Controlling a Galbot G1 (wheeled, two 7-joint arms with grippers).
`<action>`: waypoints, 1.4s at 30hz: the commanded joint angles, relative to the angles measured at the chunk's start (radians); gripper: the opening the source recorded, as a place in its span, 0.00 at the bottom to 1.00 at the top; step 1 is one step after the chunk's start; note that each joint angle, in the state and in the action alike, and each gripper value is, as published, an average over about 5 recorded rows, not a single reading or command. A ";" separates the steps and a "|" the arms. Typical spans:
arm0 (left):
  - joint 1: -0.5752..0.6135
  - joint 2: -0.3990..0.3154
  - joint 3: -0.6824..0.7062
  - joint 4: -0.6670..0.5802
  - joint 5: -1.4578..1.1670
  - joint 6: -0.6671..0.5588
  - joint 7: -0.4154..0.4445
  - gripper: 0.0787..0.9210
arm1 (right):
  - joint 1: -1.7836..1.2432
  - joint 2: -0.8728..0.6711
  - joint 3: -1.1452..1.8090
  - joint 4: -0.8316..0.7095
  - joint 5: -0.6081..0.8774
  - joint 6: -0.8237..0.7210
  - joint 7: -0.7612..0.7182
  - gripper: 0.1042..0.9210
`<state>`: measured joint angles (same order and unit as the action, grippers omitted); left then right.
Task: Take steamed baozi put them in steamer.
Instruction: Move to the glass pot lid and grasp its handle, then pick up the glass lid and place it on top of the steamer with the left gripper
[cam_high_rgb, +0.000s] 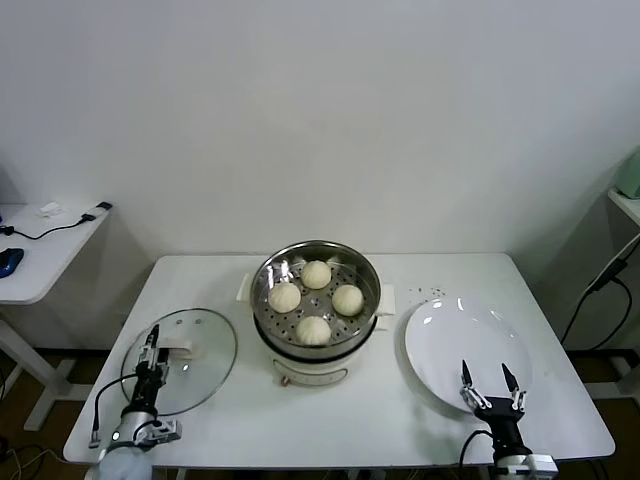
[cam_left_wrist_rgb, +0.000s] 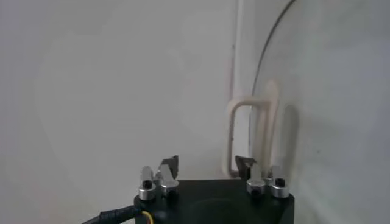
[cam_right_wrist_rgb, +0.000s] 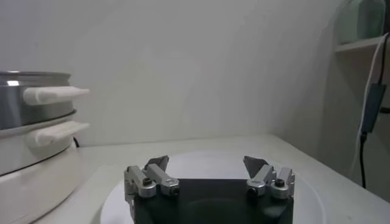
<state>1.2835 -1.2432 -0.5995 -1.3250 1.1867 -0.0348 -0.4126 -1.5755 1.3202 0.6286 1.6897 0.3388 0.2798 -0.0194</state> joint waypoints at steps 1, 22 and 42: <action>-0.032 -0.001 0.009 0.053 0.028 0.005 -0.010 0.59 | -0.003 0.001 0.000 -0.007 0.000 0.007 0.001 0.88; 0.071 0.035 -0.027 -0.214 -0.055 0.058 0.078 0.08 | -0.006 0.008 -0.003 0.004 -0.002 -0.002 0.011 0.88; -0.019 0.189 0.218 -0.885 -0.191 0.675 0.546 0.08 | 0.013 0.012 -0.032 0.016 -0.046 -0.067 0.043 0.88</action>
<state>1.3621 -1.0917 -0.6109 -1.8944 0.9557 0.3303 -0.0559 -1.5645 1.3313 0.6026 1.7071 0.3075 0.2256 0.0194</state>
